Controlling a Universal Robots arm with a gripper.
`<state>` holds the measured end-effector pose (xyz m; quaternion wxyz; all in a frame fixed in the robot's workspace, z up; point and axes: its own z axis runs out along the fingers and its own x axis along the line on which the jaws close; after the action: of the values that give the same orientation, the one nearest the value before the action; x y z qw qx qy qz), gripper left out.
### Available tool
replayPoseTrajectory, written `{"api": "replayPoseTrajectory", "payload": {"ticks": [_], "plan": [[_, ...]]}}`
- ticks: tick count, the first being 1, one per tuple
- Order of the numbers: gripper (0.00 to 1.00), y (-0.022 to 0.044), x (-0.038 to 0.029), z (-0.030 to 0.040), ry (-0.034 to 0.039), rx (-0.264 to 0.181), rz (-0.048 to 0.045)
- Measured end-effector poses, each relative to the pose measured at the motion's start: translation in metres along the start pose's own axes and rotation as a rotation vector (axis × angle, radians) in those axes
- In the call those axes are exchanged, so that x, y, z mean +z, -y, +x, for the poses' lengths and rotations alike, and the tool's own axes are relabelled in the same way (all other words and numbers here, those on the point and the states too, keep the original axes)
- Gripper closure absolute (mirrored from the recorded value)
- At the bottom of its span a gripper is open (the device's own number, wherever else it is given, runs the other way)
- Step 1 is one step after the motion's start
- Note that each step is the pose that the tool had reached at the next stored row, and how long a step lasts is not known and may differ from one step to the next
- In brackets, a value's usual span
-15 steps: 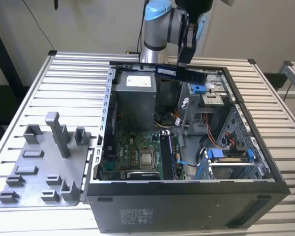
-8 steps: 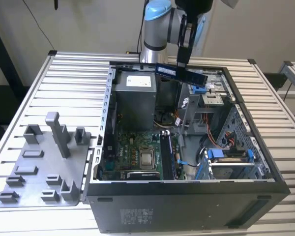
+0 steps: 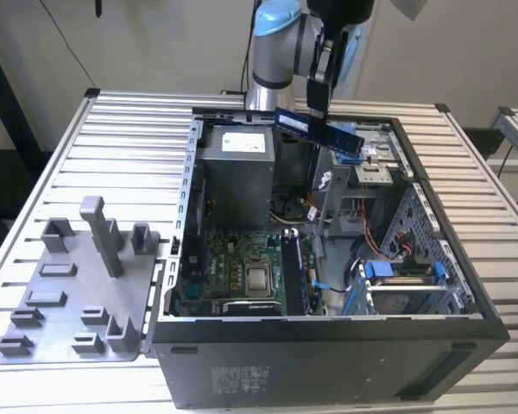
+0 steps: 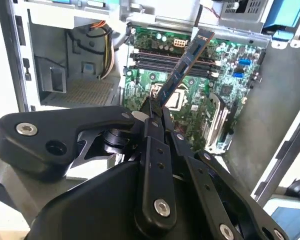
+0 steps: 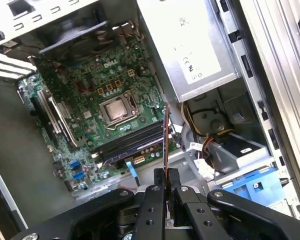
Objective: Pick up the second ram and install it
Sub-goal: 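Insert the second ram into the second slot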
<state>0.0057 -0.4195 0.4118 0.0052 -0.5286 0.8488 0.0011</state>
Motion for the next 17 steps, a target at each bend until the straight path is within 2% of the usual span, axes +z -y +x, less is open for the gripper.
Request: {"api": "replayPoseTrajectory", "payload": {"ticks": [17], "plan": [[0.86,0.0000,0.0010,0.0000,-0.0011,0.285,0.0028]]}}
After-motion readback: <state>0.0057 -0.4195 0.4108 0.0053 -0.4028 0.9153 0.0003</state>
